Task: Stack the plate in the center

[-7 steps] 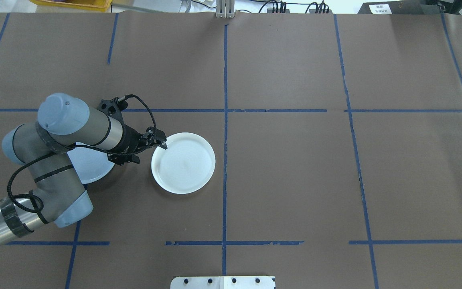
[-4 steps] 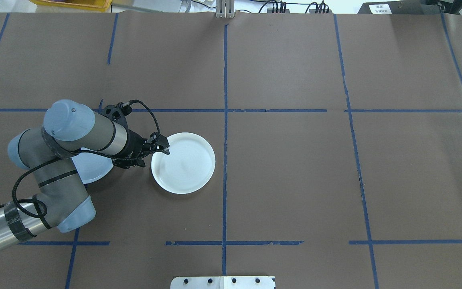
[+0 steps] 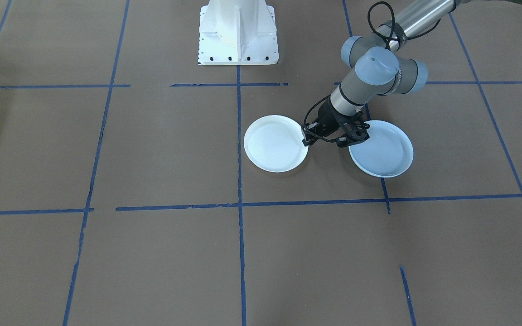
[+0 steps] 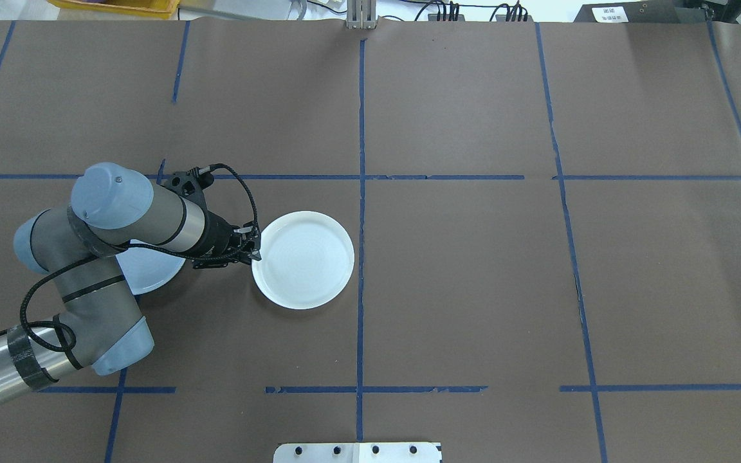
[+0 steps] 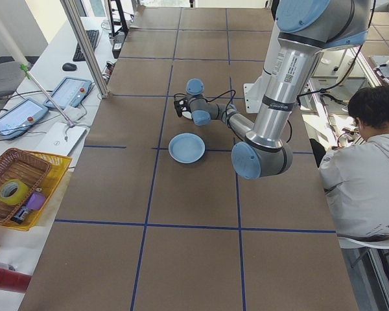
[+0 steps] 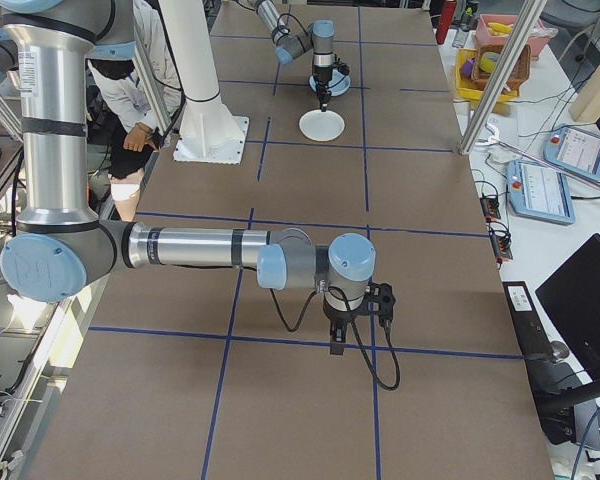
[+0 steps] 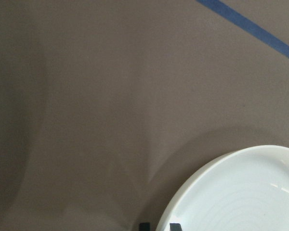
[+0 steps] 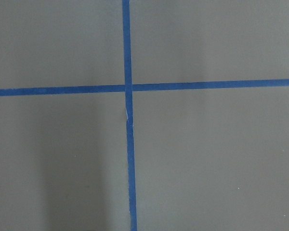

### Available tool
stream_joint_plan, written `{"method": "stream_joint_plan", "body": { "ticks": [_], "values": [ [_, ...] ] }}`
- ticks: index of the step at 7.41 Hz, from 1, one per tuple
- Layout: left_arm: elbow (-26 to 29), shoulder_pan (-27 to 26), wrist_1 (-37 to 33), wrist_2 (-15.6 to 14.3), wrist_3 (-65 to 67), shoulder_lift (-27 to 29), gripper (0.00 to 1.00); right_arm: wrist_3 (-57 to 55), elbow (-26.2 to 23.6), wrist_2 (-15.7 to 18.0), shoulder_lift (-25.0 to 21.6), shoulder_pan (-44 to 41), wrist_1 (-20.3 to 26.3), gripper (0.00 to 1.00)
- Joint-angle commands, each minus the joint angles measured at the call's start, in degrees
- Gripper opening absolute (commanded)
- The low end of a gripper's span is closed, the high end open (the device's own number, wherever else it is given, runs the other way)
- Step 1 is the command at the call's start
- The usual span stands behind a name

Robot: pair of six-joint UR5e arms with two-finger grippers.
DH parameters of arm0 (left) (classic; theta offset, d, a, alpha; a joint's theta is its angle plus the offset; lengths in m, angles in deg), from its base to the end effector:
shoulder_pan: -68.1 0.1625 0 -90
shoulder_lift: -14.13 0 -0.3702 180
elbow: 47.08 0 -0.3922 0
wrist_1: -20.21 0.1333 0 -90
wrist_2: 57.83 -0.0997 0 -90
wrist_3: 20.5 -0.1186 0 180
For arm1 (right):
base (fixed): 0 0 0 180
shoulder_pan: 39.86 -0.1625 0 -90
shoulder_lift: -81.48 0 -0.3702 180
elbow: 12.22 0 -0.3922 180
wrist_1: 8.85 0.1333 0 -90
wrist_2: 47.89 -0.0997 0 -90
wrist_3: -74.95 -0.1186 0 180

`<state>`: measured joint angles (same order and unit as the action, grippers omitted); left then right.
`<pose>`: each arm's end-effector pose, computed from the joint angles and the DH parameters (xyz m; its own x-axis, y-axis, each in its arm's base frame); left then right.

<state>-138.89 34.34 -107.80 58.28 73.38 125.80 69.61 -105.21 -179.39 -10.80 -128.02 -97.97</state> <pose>0.4850 -0.4218 0.3135 0.3839 -0.3297 -0.8625 0.2039 0.9413 -0.2690 0.0393 -0.4811 0.6136 0.7477 0.0507 0.6621 -0.0377 0.9987 -0.0340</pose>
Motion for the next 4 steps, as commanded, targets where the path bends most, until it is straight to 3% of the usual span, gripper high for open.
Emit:
{"method": "stream_joint_plan", "body": {
  "ticks": [1, 2, 3, 4],
  "values": [
    [-0.21, 0.00, -0.30, 0.07, -0.11, -0.14, 0.25, -0.01, 0.00, -0.07, 0.00, 0.00, 0.00, 1.00],
    [-0.65, 0.00, -0.39, 1.99, -0.19, -0.14, 0.03, -0.01, 0.00, 0.02, 0.00, 0.00, 0.00, 1.00],
    [-0.57, 0.00, -0.48, 5.23, -0.19, -0.57, 0.00, 0.07, 0.00, -0.07, 0.00, 0.00, 0.00, 1.00],
    [-0.31, -0.08, -0.48, 5.26, -0.28, -0.66, 0.00, 0.07, 0.00, -0.07, 0.00, 0.00, 0.00, 1.00]
  ]
}}
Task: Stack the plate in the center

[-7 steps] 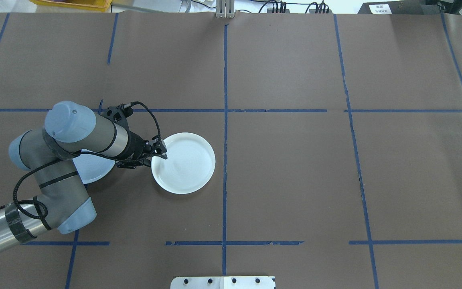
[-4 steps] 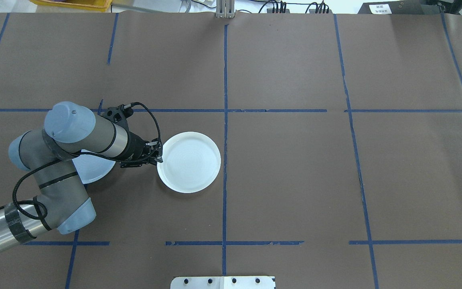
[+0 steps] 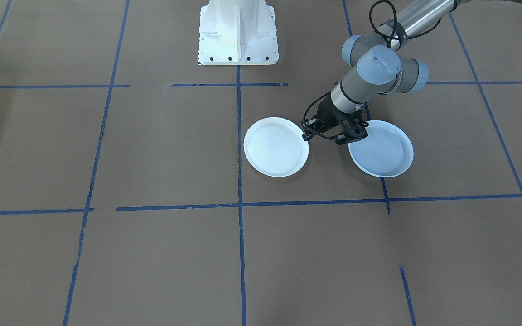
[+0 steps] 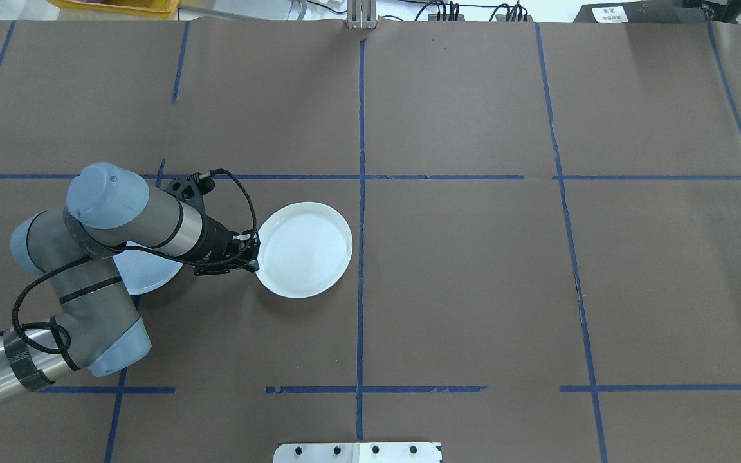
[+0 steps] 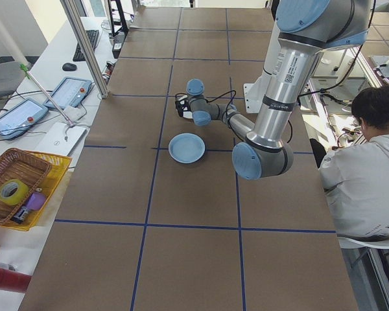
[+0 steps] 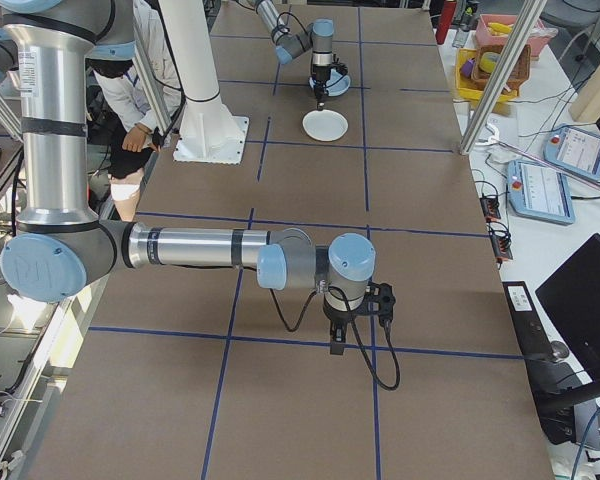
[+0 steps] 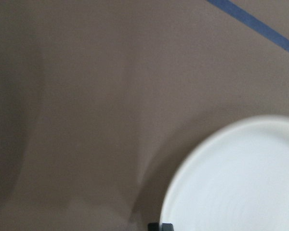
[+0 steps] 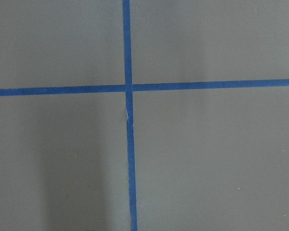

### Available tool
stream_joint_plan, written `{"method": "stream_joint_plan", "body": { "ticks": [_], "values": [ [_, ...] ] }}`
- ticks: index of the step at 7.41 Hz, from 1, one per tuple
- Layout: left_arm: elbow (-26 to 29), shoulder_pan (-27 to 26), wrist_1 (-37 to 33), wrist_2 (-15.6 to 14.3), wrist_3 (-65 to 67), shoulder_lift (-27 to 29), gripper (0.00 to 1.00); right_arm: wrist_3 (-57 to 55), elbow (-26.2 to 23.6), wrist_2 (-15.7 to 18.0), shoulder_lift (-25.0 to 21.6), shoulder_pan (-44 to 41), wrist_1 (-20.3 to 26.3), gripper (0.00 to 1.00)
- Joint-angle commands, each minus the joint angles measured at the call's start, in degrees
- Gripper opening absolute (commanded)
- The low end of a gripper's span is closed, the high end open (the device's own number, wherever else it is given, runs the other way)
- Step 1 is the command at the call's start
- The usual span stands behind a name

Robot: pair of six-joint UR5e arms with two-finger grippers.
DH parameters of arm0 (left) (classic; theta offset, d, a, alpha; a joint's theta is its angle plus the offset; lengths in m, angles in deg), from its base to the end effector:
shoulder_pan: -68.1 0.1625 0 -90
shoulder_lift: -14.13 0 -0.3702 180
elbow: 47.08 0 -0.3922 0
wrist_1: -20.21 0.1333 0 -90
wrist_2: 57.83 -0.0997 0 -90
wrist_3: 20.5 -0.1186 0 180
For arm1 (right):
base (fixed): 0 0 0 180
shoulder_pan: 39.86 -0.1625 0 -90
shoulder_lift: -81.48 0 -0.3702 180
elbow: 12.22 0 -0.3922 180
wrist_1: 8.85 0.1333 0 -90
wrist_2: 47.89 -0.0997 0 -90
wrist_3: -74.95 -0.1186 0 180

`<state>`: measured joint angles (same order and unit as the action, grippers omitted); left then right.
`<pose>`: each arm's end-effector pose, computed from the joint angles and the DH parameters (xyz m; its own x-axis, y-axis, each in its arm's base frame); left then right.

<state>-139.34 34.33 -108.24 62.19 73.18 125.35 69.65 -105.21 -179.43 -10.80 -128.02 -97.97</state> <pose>0.4836 -0.4124 0.3117 0.3830 -0.3230 -0.8654 0.1392 0.9464 -0.2916 0.0392 -0.4811 0.6135 0.7473 0.0500 0.6626 -0.0371 0.9987 -0.0336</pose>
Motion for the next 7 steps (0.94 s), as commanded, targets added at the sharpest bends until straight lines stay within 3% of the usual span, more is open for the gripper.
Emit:
{"method": "stream_joint_plan", "body": {
  "ticks": [1, 3, 4, 7],
  "values": [
    [-0.46, -0.34, -0.05, 1.44, -0.08, -0.30, 0.00, -0.06, 0.00, -0.03, 0.00, 0.00, 0.00, 1.00],
    [-2.48, -2.87, -2.41, 3.27, -0.52, -1.52, 0.00, -0.06, 0.00, 0.06, 0.00, 0.00, 0.00, 1.00],
    [-4.40, -6.54, -3.81, 7.46, -3.91, -4.58, 0.00, -0.06, 0.00, -0.02, 0.00, 0.00, 0.09, 1.00],
    [-7.85, -14.20, -9.60, 8.21, -16.74, -17.14, 0.00, -0.06, 0.00, 0.06, 0.00, 0.00, 0.00, 1.00]
  ]
}}
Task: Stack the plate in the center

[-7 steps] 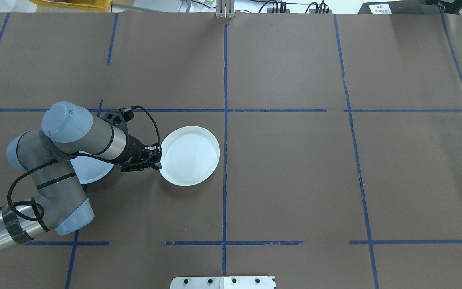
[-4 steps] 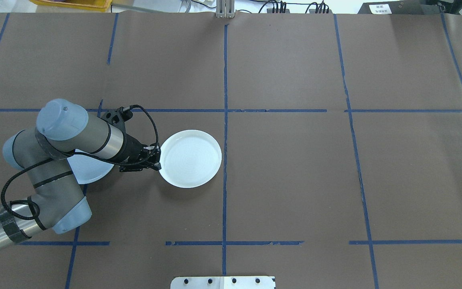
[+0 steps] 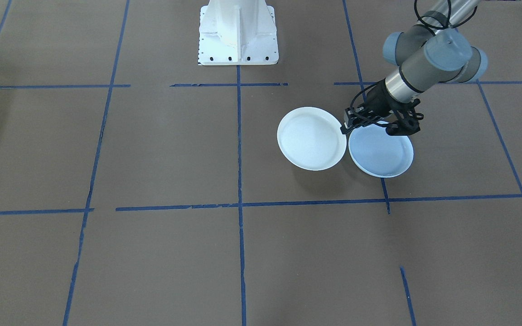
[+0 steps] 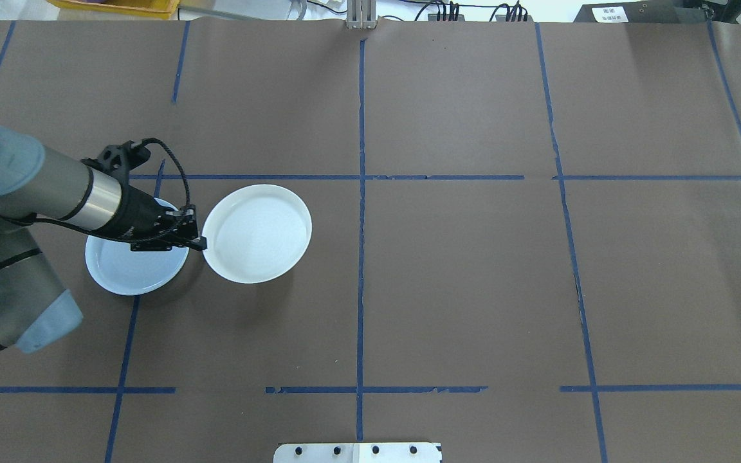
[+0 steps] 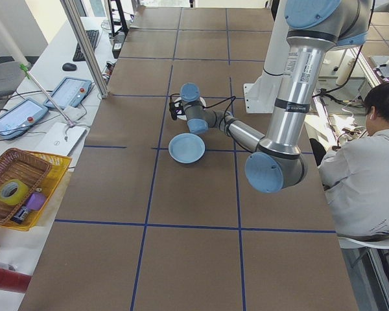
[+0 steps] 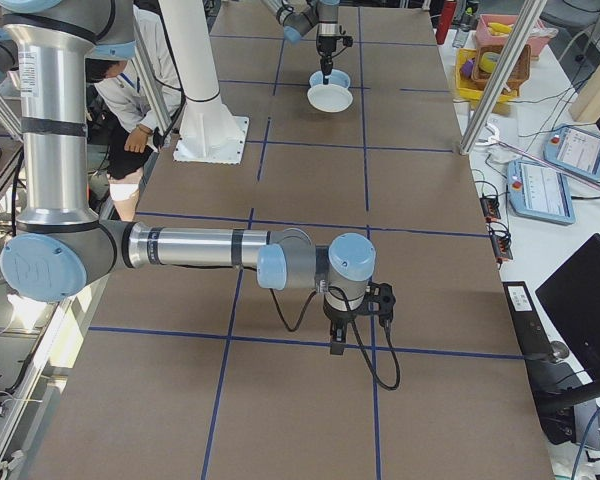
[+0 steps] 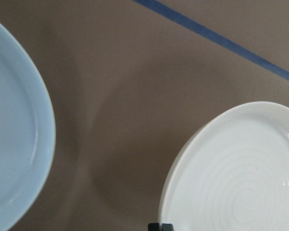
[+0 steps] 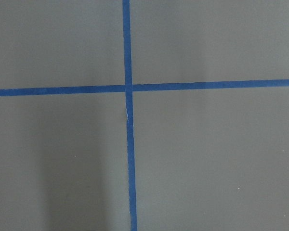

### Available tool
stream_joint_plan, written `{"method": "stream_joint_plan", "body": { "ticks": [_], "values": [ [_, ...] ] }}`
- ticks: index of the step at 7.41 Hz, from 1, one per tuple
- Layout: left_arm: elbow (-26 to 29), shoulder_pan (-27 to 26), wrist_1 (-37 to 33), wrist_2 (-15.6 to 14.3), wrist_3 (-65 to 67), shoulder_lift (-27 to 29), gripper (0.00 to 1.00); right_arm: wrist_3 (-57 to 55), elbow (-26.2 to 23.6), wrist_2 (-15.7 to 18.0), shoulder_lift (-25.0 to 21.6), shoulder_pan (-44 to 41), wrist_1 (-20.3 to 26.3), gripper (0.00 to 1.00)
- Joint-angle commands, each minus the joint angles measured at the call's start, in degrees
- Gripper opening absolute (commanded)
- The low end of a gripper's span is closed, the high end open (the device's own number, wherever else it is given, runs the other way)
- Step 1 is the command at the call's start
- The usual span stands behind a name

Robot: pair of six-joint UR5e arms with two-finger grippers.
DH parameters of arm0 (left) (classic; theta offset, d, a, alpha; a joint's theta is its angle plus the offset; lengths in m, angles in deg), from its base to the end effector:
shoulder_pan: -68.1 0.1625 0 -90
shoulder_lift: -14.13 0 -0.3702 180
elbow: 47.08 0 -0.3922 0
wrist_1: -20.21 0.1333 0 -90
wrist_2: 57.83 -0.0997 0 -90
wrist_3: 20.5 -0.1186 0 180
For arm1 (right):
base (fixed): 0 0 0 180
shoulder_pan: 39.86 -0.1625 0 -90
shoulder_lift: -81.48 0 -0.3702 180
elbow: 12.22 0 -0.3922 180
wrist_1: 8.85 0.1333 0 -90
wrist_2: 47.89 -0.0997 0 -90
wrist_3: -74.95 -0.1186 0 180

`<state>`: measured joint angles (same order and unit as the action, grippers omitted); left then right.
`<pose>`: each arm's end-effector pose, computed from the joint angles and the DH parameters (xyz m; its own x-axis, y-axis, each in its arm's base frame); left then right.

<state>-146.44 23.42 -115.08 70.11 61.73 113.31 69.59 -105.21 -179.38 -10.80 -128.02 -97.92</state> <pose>0.3549 -0.4359 0.3550 0.3326 -0.1790 -0.9259 0.1183 0.9820 -0.1473 0.0393 -0.4812 0.6135 0.7478 0.0505 0.6620 -0.0379 0.9987 -0.0334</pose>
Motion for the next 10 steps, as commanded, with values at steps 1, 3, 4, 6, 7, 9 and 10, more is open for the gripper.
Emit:
{"method": "stream_joint_plan", "body": {
  "ticks": [1, 3, 4, 6, 7, 9, 10],
  "values": [
    [0.03, -5.05, -4.61, 0.29, -8.73, -8.35, 0.00, 0.00, 0.00, 0.01, 0.00, 0.00, -0.05, 1.00],
    [1.78, -6.65, -8.38, 0.21, -15.15, -13.82, 0.00, 0.09, 0.00, 0.01, 0.00, 0.00, -0.05, 1.00],
    [4.41, -6.56, -10.84, 0.29, -15.18, -13.84, 0.00, 0.00, 0.00, 0.01, 0.00, 0.00, -0.05, 1.00],
    [7.06, -6.30, -11.83, 2.21, -15.09, -13.05, 0.00, 0.00, 0.00, 0.01, 0.00, 0.00, -0.05, 1.00],
    [7.24, -6.30, -11.83, 3.71, -14.92, -13.05, 0.00, 0.00, 0.00, 0.01, 0.00, 0.00, 0.04, 1.00],
    [7.77, -6.30, -11.92, 3.72, -14.65, -12.87, 0.99, 0.09, 0.00, 0.01, 0.00, 0.00, -0.05, 1.00],
    [7.77, -6.47, -11.83, 3.81, -13.61, -12.43, 1.00, 0.00, 0.00, -0.08, 0.00, 0.00, -0.05, 1.00]
  ]
}}
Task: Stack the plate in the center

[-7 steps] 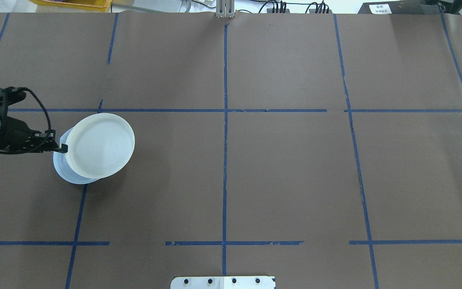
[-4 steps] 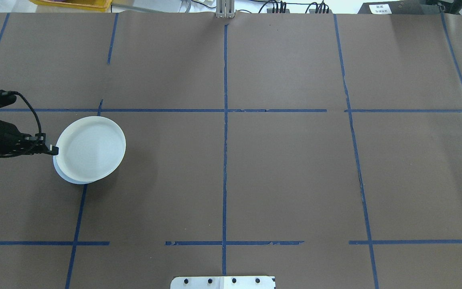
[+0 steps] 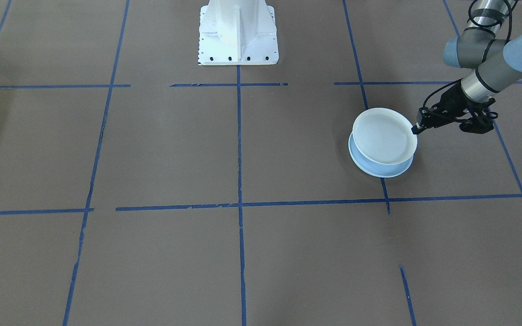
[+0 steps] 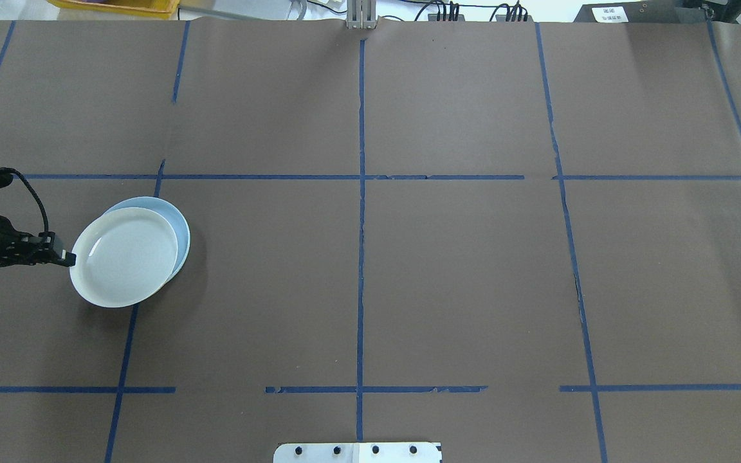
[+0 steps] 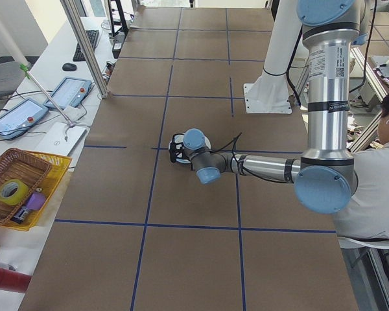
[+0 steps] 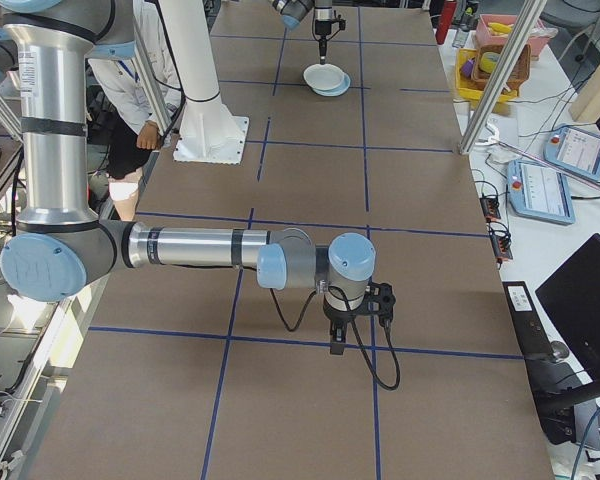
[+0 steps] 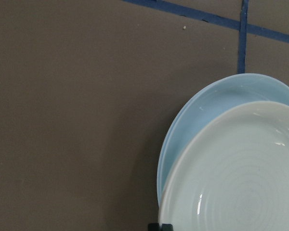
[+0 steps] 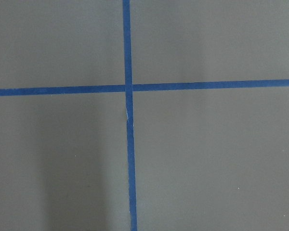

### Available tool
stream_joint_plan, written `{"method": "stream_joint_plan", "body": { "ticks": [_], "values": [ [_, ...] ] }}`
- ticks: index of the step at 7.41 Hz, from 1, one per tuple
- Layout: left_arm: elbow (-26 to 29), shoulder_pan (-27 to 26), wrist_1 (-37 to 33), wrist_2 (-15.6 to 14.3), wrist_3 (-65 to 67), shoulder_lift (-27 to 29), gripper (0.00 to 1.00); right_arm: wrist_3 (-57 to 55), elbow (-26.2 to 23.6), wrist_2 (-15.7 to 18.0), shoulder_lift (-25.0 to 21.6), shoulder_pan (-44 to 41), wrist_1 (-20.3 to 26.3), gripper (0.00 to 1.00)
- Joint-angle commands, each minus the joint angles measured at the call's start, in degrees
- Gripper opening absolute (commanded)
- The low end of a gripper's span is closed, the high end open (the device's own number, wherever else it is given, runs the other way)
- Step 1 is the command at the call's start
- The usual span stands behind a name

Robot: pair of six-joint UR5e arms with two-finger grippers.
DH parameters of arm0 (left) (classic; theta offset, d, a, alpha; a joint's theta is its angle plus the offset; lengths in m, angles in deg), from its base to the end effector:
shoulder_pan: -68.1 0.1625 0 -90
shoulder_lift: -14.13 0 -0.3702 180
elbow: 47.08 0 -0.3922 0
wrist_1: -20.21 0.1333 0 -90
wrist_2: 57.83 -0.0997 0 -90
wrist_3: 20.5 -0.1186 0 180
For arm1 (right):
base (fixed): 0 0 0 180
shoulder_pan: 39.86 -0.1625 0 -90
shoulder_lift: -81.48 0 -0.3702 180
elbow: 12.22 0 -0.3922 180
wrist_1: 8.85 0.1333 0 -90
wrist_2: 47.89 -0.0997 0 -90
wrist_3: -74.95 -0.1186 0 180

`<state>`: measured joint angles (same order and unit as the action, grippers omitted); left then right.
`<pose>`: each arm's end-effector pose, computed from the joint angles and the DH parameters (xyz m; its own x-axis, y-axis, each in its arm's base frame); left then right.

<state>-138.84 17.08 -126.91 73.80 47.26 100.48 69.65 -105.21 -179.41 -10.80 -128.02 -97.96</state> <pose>0.2710 -0.4215 0.5135 0.4220 -0.0718 -0.9037 0.0843 0.9956 -0.0398 0.0393 -0.4811 0.6135 0.7475 0.0499 0.6624 -0.0371 0.9988 -0.0334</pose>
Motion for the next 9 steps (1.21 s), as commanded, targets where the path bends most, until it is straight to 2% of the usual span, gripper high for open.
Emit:
{"method": "stream_joint_plan", "body": {
  "ticks": [1, 2, 3, 4, 7, 8, 9],
  "values": [
    [0.27, -0.66, 0.08, 0.20, 3.23, 0.40, 1.00, 0.03, 0.00, 0.04, 0.00, 0.00, -0.01, 1.00],
    [0.18, -2.92, 0.16, 0.99, 3.17, 0.83, 1.00, 0.03, 0.00, 0.04, 0.00, 0.00, -0.01, 1.00],
    [0.27, -6.08, 0.17, 6.22, 2.82, 0.92, 1.00, 0.03, 0.00, -0.05, 0.00, 0.00, -0.01, 1.00],
    [0.53, -7.85, -0.01, 7.40, 1.77, 0.66, 1.00, -0.06, 0.00, 0.04, 0.00, 0.00, -0.01, 1.00],
    [2.72, -16.18, 0.78, 7.15, -13.64, -1.52, 1.00, -0.06, 0.00, 0.04, 0.00, 0.00, -0.01, 1.00],
    [3.51, -18.65, 2.61, 6.89, -19.36, -2.23, 0.99, -0.06, 0.00, 0.04, 0.00, 0.00, -0.01, 1.00],
    [3.43, -21.38, 7.24, 6.62, -25.69, -2.24, 0.99, -0.06, 0.00, 0.04, 0.00, 0.00, -0.01, 1.00]
  ]
}}
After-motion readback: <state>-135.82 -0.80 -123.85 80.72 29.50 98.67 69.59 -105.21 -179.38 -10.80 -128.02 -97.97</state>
